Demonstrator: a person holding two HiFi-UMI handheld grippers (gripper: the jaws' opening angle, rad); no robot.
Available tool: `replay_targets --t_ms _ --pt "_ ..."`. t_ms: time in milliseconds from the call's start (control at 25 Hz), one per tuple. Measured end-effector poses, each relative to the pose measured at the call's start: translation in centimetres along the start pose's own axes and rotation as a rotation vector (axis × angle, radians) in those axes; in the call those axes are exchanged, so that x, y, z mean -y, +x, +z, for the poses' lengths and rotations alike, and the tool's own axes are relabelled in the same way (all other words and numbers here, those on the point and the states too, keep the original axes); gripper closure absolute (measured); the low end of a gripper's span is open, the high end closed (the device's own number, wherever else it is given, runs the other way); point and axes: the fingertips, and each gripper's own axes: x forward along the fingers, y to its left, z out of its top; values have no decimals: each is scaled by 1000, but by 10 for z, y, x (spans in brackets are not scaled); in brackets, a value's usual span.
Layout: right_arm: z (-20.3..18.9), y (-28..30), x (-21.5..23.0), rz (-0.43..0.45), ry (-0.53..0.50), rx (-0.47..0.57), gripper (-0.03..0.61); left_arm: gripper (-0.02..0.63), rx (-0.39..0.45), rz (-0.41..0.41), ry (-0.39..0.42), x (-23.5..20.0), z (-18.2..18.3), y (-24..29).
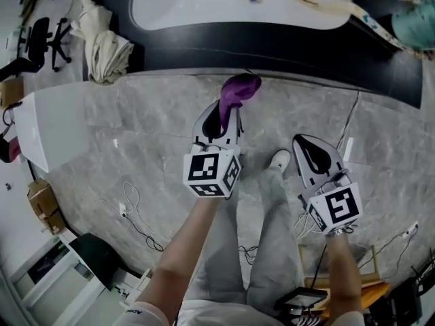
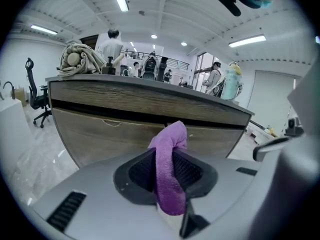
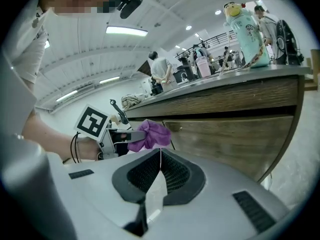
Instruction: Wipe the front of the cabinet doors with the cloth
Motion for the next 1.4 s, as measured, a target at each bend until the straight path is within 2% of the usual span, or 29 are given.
replay_targets --t_ms 200,360,600,760,920,1040,1400 --pt "-10 2 13 -50 10 11 552 526 44 35 -35 -20 9 16" --pt "2 12 8 -79 -25 26 551 526 59 12 -49 -37 21 27" --pt "32 43 -28 -123 -47 70 552 526 40 -102 -1 -56 34 29" --pt "53 72 -59 -128 -59 64 552 526 39 -122 -32 -91 42 22" --pt "61 114 -86 -115 -71 55 551 526 42 -125 -15 -143 45 17" --pt "62 137 -104 -107 -73 42 552 526 43 -92 -18 -186 43 12" --pt "59 192 -150 -75 -85 6 552 526 72 87 -32 -332 52 -21"
